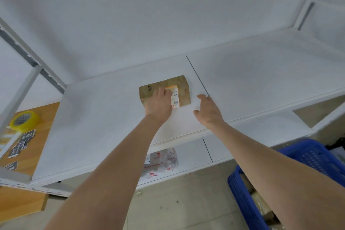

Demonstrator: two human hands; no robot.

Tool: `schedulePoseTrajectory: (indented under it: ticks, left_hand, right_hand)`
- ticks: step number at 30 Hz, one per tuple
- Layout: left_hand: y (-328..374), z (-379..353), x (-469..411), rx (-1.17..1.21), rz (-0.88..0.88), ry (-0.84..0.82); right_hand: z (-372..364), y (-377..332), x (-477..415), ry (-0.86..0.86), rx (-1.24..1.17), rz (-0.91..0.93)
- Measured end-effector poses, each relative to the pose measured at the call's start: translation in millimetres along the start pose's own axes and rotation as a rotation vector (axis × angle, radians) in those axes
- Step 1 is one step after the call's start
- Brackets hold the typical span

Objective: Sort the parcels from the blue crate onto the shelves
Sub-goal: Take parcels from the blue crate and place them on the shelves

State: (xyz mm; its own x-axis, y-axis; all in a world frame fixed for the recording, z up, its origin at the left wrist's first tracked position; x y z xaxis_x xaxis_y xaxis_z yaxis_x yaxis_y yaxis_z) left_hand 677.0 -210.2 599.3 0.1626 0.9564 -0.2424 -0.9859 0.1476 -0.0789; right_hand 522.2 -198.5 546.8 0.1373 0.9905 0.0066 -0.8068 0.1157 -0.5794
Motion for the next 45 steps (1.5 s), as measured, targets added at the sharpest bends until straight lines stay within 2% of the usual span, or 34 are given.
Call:
schedulePoseTrajectory:
  ticks: [5,9,12,20,28,38,45]
  left_hand:
    - [72.0,-2.8,12.3,0.078,-0.127,0.003]
    - [142.9,-8.6,21.7,0.153,-0.223,-0.016]
    - [201.7,-21.6,32.9,0.172,-0.269,-0.073]
    - [386.3,-74.6,89.7,0.215,-0.295,-0.362]
    - [554.6,-106.1,134.7,0.291,-0.252,-0.477]
    - [624.3,-202.3,124.5,0.296,-0.173,-0.586]
    - [649.8,-319.7,124.1,0.367,0.029,-0.767]
  right_hand:
    - [27.5,35.3,20.2,0.053,-0.01,-0.037]
    - [52.2,94.2,42.1,0.063,0.014,-0.088]
    - [72.7,151.3,61.3,0.067,0.026,-0.141]
    - [136.8,333.2,118.7,0.043,0.032,-0.254]
    - [199.6,512.8,154.4,-0.044,0.074,-0.366]
    - [160.6,608.3,110.1,-0.19,0.074,-0.371]
    - [96.8,700.4,64.7,-0.314,0.059,-0.406]
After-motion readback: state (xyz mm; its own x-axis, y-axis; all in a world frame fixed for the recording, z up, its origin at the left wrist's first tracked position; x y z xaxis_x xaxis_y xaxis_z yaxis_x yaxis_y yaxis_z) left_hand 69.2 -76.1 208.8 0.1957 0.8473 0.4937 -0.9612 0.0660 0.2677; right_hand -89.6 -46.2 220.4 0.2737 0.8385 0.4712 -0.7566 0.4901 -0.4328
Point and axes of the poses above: each hand's wrist, its own x-axis away from the middle knuckle, its own z-axis out of the back of the hand, y = z × x, the point moved 10 cm from there along -x, towards the middle knuckle, and after that the axes turned 9 degrees about y, right-handed, at the moved point
